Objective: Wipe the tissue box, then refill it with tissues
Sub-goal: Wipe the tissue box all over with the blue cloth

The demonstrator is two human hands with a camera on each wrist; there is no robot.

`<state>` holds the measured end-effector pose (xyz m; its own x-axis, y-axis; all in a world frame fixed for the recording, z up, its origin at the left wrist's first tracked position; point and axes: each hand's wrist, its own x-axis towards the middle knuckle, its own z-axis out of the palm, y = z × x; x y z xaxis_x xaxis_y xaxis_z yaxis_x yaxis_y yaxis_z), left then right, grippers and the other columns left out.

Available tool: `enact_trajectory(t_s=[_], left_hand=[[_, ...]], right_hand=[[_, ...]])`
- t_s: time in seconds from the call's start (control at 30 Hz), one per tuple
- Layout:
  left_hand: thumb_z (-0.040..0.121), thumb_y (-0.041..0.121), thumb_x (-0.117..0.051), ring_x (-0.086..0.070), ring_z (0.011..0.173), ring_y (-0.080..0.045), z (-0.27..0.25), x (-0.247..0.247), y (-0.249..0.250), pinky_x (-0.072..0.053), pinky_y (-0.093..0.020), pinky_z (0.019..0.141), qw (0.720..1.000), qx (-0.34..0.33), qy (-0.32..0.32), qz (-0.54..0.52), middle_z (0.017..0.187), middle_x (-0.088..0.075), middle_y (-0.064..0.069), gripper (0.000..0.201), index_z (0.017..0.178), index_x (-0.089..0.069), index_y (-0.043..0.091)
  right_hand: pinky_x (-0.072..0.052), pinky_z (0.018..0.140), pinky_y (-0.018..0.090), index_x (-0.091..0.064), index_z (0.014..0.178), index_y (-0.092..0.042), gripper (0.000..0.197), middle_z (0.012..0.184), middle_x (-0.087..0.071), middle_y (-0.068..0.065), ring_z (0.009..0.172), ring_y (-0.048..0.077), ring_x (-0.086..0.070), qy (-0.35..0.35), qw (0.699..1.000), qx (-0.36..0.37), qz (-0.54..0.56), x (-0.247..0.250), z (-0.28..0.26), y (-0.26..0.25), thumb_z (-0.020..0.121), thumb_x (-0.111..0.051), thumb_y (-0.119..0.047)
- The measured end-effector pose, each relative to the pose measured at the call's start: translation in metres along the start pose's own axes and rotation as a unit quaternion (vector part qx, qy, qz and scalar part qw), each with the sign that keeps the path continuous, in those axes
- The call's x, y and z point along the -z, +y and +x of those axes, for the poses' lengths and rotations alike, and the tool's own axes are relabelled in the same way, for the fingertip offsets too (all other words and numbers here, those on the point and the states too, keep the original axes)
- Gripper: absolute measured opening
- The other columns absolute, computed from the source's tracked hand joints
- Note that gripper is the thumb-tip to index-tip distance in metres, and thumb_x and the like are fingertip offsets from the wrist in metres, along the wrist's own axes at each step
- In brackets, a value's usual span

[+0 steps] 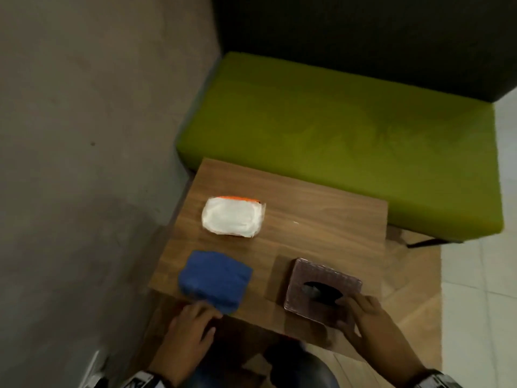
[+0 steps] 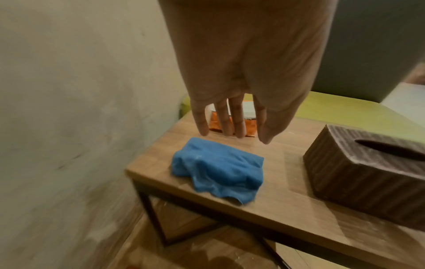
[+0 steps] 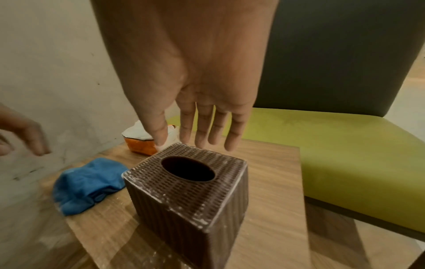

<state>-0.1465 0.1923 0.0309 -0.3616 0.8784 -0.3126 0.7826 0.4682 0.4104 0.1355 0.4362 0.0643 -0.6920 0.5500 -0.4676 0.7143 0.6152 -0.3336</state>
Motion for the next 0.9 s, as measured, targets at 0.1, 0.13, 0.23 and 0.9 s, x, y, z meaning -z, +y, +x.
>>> enact_trajectory(t_s=[0.1,0.13,0.23,0.9], left_hand=[[0.056,0.043,-0.082,-0.057,0.11,-0.028,0.051,-0.012,-0.027,-0.056,-0.043,0.077,0.994,-0.047,-0.056,0.08,0.129,-0.048,-0.007,0.067,0.115,-0.051,0.037],[0.041,0.054,-0.085,-0.055,0.112,-0.032,0.068,-0.013,-0.034,-0.055,-0.045,0.075,0.987,-0.062,-0.096,0.116,0.13,-0.047,-0.01,0.084,0.115,-0.049,0.038],[0.032,0.08,-0.063,-0.037,0.125,-0.031,0.096,-0.034,-0.065,-0.053,-0.054,0.071,0.96,-0.12,-0.119,0.224,0.134,-0.045,-0.008,0.093,0.116,-0.045,0.046],[0.067,0.022,-0.067,-0.066,0.086,-0.034,-0.011,-0.092,-0.113,-0.046,-0.029,0.065,0.925,0.014,0.057,-0.376,0.078,-0.063,-0.008,0.007,0.074,-0.068,0.021]], right_hand=[[-0.053,0.06,0.028,-0.073,0.09,-0.031,0.034,0.095,-0.07,-0.012,0.086,0.014,-0.064,0.041,0.997,-0.015,-0.062,-0.025,0.017,-0.017,0.077,-0.044,-0.043],[-0.052,0.066,0.031,-0.074,0.089,-0.031,0.037,0.093,-0.071,-0.012,0.087,0.015,-0.065,0.05,0.995,-0.028,-0.08,-0.035,0.021,-0.019,0.077,-0.041,-0.042],[-0.035,0.082,0.035,-0.071,0.083,-0.036,0.026,0.082,-0.069,-0.017,0.088,0.02,-0.067,0.091,0.989,-0.058,-0.096,-0.051,0.025,-0.027,0.075,-0.048,-0.044],[-0.001,0.118,0.049,-0.02,0.15,-0.036,0.051,0.161,-0.007,-0.008,0.148,0.02,0.008,0.178,0.975,-0.13,-0.006,-0.161,-0.023,-0.14,0.101,-0.033,-0.043]])
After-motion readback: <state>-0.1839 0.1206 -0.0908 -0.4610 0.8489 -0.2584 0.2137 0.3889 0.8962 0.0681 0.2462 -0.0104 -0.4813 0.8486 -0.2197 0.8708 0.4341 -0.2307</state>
